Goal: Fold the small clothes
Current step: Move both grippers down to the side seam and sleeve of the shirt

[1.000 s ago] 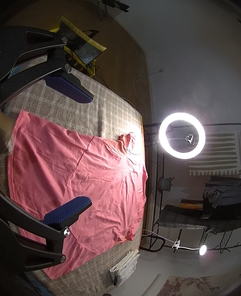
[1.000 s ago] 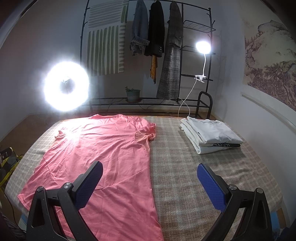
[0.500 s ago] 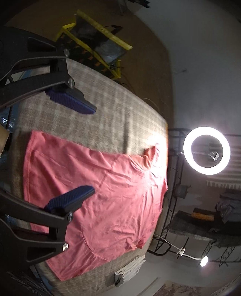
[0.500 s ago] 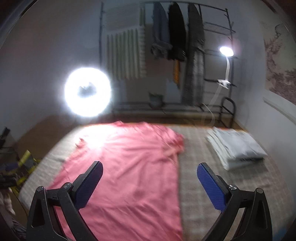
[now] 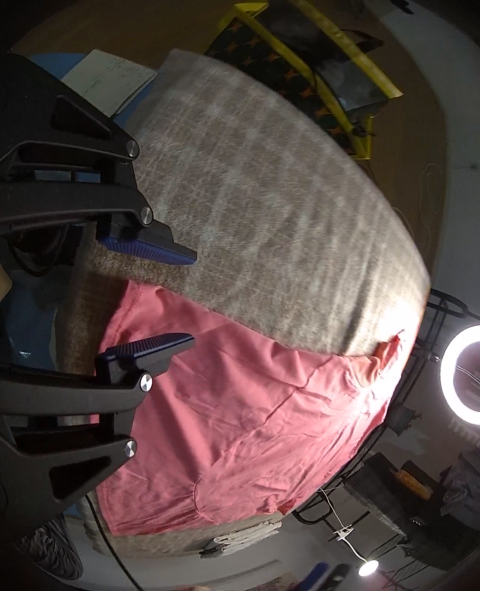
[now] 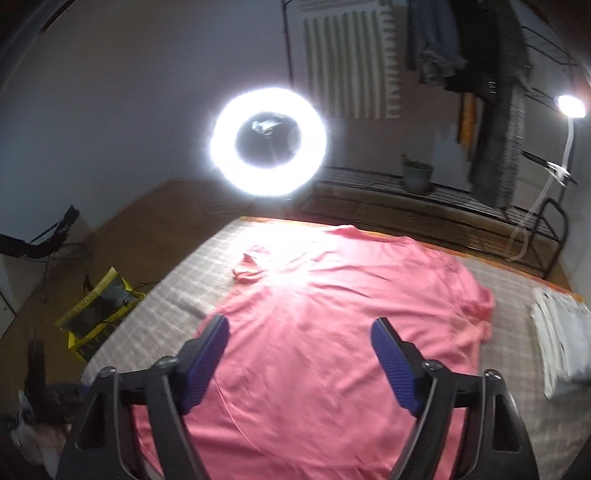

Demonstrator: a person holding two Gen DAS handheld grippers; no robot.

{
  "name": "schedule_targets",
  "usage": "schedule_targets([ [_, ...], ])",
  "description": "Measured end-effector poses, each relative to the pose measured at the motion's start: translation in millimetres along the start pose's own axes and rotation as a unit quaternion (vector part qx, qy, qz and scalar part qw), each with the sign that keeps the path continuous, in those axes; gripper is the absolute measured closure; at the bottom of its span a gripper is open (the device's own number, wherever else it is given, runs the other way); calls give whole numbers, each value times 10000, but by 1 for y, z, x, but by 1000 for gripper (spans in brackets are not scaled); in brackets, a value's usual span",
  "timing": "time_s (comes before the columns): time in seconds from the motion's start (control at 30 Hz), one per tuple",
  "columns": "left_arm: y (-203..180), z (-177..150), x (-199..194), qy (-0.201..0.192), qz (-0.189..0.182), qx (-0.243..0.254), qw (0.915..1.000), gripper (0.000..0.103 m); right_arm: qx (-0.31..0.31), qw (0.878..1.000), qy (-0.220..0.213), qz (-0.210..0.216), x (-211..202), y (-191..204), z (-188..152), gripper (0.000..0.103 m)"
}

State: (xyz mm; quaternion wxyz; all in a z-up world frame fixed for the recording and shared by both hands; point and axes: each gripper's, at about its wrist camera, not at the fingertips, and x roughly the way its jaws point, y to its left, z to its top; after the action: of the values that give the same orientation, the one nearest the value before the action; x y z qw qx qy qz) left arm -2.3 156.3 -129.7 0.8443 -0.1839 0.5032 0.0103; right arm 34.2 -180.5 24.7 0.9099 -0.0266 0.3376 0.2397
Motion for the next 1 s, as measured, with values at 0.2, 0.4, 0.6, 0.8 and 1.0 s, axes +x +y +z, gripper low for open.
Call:
schedule_targets([
  [0.2, 5, -7, 12, 205, -47, -71, 9998, 64, -187, 9985, 304, 419, 61, 32, 42, 39],
  [0.4, 8, -14, 24, 430, -35, -153, 9990, 64, -165, 9953, 695, 656, 124, 56, 75, 45],
  [0.6, 9, -13, 28, 424, -99, -165, 9989, 64, -110, 9910, 1109, 736, 194, 71, 90, 45],
  [0.8, 10, -12, 29, 441, -126, -164, 9988, 64, -189, 9876, 1410, 660, 248, 84, 88, 47],
  [1.0, -5, -13, 33, 392, 216, 331, 9984, 64, -195, 9854, 1563, 645, 279, 84, 87, 47],
])
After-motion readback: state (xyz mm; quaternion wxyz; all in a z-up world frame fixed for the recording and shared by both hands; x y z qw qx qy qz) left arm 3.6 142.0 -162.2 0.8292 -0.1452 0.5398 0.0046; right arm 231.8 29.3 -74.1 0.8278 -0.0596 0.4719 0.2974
